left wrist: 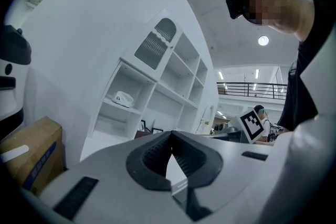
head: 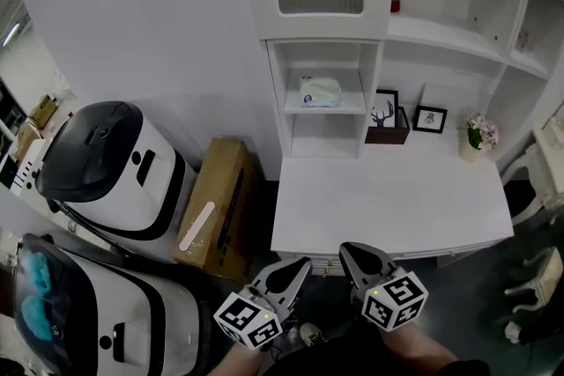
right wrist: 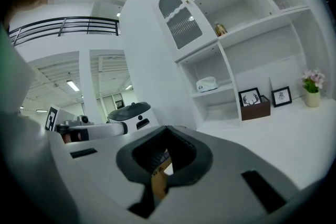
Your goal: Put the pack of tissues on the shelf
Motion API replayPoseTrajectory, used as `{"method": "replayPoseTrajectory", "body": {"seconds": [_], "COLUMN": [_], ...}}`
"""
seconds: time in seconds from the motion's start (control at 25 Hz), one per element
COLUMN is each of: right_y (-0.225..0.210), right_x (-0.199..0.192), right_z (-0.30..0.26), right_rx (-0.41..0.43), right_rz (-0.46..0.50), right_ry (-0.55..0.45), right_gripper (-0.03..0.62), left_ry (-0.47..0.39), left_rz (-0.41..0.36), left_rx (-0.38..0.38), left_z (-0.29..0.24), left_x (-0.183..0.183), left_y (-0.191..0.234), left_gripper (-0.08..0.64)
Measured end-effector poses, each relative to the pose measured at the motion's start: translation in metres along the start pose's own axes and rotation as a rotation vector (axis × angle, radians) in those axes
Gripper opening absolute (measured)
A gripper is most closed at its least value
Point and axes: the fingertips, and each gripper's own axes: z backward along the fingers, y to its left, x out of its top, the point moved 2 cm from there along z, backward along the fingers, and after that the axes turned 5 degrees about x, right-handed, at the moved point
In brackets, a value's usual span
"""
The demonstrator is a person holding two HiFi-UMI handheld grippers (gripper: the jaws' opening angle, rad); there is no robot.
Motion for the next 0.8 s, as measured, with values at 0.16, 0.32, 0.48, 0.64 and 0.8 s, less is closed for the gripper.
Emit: {"method": "replayPoseTrajectory", "body": {"seconds": [0.16, 0.32, 0.48, 0.64, 0.8], "right_y": [0.007, 0.012, 0.013, 0.019, 0.019], "right_x": [0.0, 0.001, 0.006, 0.004, 0.005], "right_z": [0.001, 0.005, 0.01, 0.013, 0.017], "right_rx": [0.01, 0.015, 0.014, 0.018, 0.015], "right_rz": [0.011, 0.024, 0.038, 0.046, 0.05], "right_ry": [0.002, 0.009, 0.008, 0.014, 0.016], "right_gripper": [0.005, 0.003, 0.005, 0.005, 0.003], "left_ry": [-0.01, -0.03, -0.042, -0.048, -0.049], "left_rz": [0.002, 0.005, 0.005, 0.011, 0.009], "left_rx": [0.01, 0.012, 0.011, 0.007, 0.0], "left_z": [0.007, 0.011, 0.013, 0.016, 0.014], "left_x": [0.001, 0.002, 0.004, 0.003, 0.003], "left_y": [-0.001, -0.003, -0.008, -0.011, -0.015], "left_gripper": [0.005, 0.005, 0.005, 0.005, 0.005]}}
